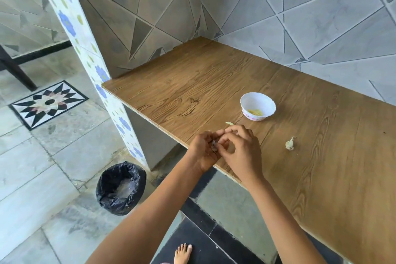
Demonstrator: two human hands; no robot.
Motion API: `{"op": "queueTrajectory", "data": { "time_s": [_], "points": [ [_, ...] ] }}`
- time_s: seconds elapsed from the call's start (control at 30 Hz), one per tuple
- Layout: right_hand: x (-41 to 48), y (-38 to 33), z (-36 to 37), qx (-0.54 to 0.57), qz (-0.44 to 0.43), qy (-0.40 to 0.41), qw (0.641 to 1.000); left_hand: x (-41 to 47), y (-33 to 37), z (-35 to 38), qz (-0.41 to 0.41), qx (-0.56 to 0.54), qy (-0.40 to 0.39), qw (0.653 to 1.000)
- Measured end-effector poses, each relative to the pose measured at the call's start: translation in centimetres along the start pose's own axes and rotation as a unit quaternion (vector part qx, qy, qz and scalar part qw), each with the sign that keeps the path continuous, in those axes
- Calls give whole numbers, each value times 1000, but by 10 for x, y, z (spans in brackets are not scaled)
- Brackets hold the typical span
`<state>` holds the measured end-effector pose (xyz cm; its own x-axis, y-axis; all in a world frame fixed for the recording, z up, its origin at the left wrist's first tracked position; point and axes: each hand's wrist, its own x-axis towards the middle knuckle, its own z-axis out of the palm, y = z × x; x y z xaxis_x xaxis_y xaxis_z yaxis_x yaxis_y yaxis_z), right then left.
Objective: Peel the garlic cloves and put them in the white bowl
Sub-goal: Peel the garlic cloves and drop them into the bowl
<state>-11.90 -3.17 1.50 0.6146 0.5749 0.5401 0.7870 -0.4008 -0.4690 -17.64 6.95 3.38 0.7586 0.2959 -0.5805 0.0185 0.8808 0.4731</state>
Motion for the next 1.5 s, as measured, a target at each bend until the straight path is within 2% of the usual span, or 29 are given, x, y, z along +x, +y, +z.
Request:
{"op": "queueTrajectory", "data": {
  "time_s": [0.17, 0.37, 0.57, 0.73, 0.93, 1.13, 1.37, 1.43, 1.5],
  "points": [
    [1, 3, 2, 85, -5, -32, 996, 1, 2, -1, -8, -20, -4, 1000],
    [3, -2, 12, 137, 15, -15, 990, 7, 11, -14, 12, -19, 17, 1000],
    [13, -29, 45, 202, -8, -77, 976, -2, 41, -52, 39, -55, 51, 996],
    [31, -79, 110, 247, -44, -140, 958, -8, 91, -121, 83, -115, 95, 985],
    [51, -150, 248, 301, -1, -254, 919, 6, 176, -255, 129, -157, 174, 964],
    [50, -186, 416, 260, 71, -362, 892, 62, 240, -400, 98, -130, 287, 944],
    [0, -143, 604, 195, 153, -465, 850, 193, 219, -568, 22, -80, 376, 923],
    [-26, -118, 660, 176, 174, -485, 839, 236, 200, -614, 0, -47, 371, 927],
    [-54, -94, 712, 155, 188, -492, 836, 279, 180, -657, -30, -3, 335, 942]
  ]
}}
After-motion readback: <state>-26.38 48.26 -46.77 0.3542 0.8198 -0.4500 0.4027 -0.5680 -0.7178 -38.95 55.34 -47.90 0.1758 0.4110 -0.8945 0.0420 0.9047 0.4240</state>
